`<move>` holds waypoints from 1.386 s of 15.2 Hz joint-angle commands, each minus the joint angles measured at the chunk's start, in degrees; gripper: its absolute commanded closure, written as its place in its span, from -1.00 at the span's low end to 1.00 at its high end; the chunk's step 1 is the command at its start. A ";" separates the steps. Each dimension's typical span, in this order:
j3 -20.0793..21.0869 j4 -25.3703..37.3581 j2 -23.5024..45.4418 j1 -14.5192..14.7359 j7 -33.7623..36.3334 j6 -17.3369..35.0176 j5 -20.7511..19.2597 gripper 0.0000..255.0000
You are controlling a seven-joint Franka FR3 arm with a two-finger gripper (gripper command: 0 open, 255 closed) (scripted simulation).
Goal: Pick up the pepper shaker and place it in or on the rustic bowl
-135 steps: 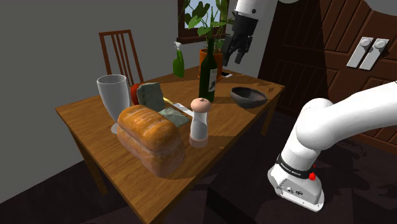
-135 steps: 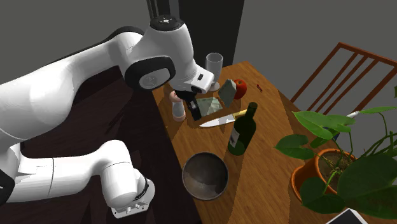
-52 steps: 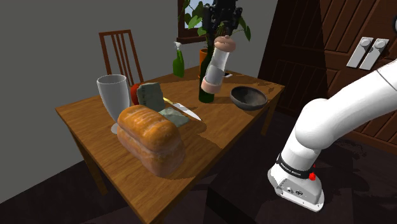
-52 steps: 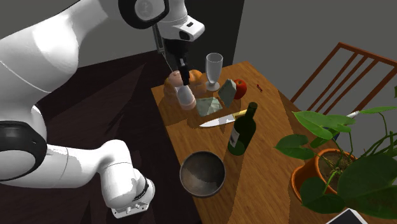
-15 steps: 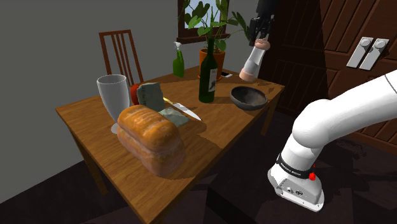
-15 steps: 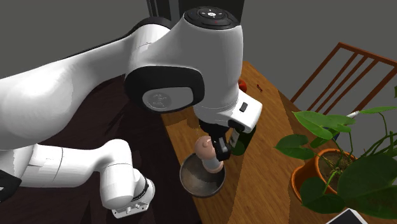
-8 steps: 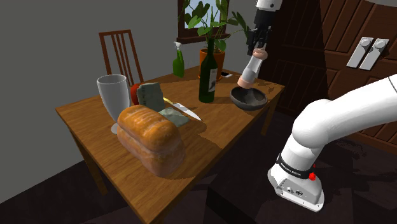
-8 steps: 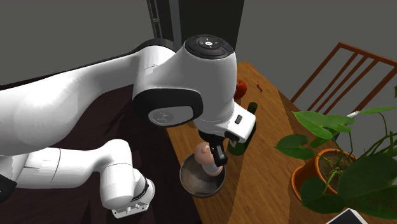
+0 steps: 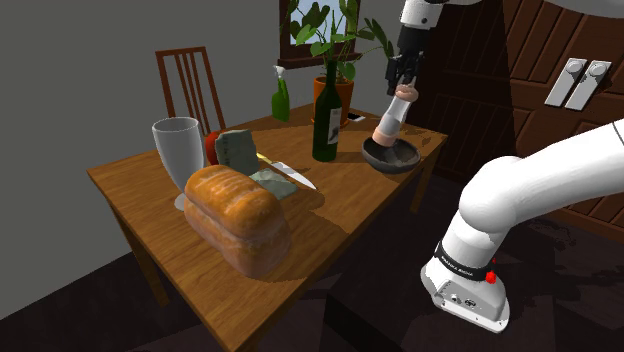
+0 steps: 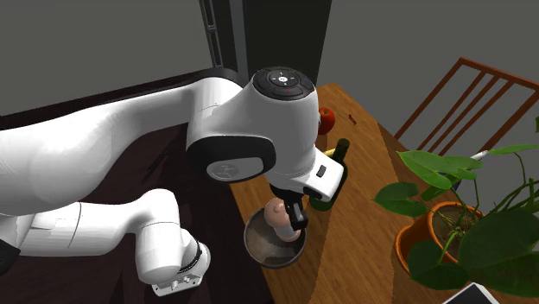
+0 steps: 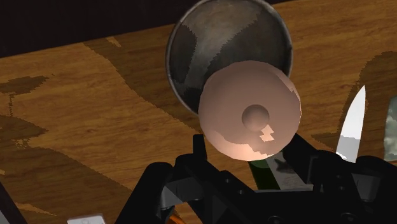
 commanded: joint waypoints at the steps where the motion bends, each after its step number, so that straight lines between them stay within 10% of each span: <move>1: 0.00 -0.06 -0.03 0.00 0.01 0.05 0.00 1.00; 3: 0.00 -0.06 -0.03 0.00 0.01 0.05 0.00 1.00; 4: 0.00 -0.06 -0.03 0.00 0.01 0.05 0.00 -1.00; 21: 0.71 8.62 1.80 0.31 -0.29 -6.82 0.65 -1.00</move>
